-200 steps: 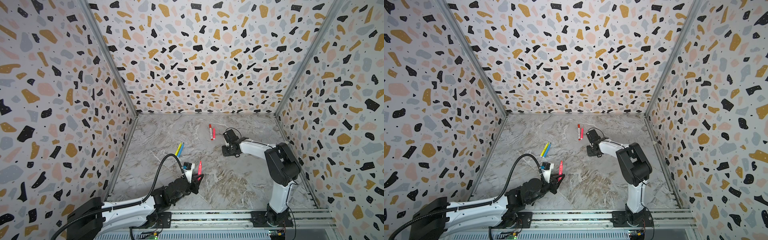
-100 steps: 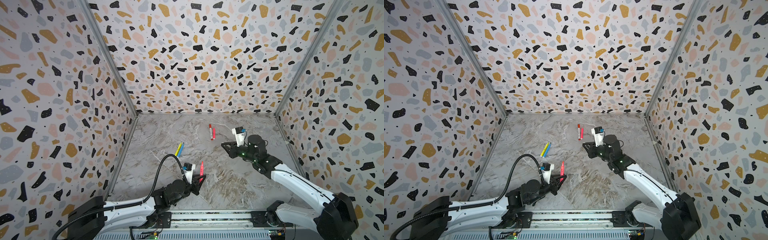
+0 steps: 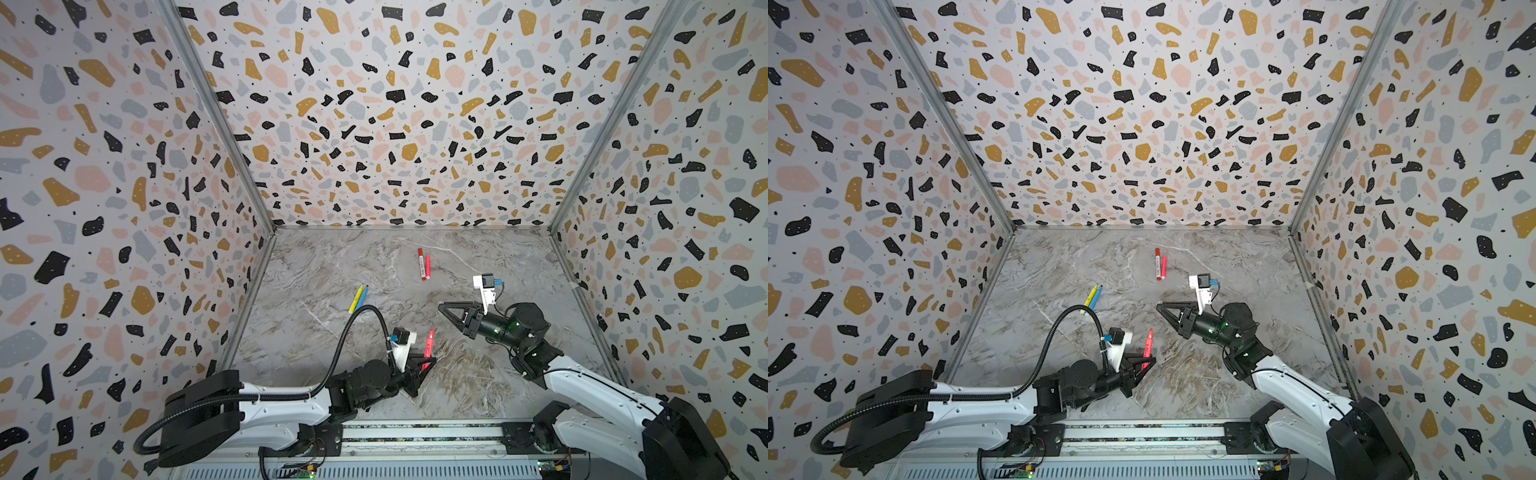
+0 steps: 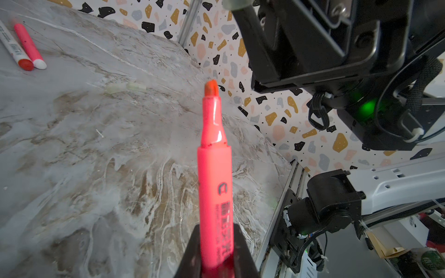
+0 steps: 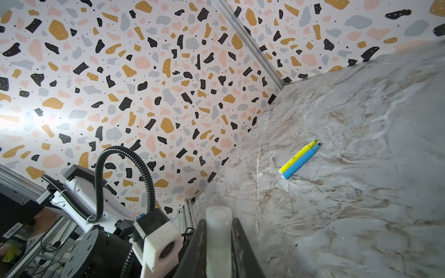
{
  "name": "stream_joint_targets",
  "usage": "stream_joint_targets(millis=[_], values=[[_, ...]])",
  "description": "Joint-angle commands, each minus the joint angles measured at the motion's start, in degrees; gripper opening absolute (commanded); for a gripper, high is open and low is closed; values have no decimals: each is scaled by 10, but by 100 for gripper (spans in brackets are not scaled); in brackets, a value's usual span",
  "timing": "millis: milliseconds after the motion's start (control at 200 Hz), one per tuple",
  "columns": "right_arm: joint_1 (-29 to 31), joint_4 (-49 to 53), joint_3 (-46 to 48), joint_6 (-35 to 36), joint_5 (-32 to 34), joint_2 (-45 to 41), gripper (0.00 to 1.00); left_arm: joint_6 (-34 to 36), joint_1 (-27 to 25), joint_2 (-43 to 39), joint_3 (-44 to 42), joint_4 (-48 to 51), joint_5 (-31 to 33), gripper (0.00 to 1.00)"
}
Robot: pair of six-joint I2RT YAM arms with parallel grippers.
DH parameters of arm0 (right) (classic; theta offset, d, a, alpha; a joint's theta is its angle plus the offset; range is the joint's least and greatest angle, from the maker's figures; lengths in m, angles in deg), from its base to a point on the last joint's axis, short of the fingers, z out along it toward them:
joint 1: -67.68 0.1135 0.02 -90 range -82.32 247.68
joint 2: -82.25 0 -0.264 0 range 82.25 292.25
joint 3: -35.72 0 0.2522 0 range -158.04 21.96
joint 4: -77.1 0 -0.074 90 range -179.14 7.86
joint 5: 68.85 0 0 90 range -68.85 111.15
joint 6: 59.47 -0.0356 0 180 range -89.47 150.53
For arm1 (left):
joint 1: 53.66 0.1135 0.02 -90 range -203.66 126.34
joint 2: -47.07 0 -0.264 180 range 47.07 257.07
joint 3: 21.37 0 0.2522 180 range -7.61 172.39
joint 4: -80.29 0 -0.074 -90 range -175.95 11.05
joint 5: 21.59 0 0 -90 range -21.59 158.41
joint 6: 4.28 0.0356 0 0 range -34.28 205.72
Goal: Insert the pens into the pen caps
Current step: 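Carry the clear cap with the right gripper above the highlighter tip, then push the clear cap down onto the highlighter tip with the right gripper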
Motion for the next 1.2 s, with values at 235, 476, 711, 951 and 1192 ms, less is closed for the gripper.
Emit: stream_joint_targets(millis=[235,476,711,951,1192], values=[[15,-70,10,-17,-7,-2,18,21,-7,11,33,-24,-4,0],[19,-82,28,-20,-1,5,18,26,-8,13,44,-20,-3,0],[24,-88,37,-21,1,2,18,27,-8,13,46,-16,4,0],[34,-95,55,-22,10,-6,18,27,-8,13,45,-18,14,0],[42,-112,71,-28,22,-11,18,28,-8,10,46,-22,16,0]])
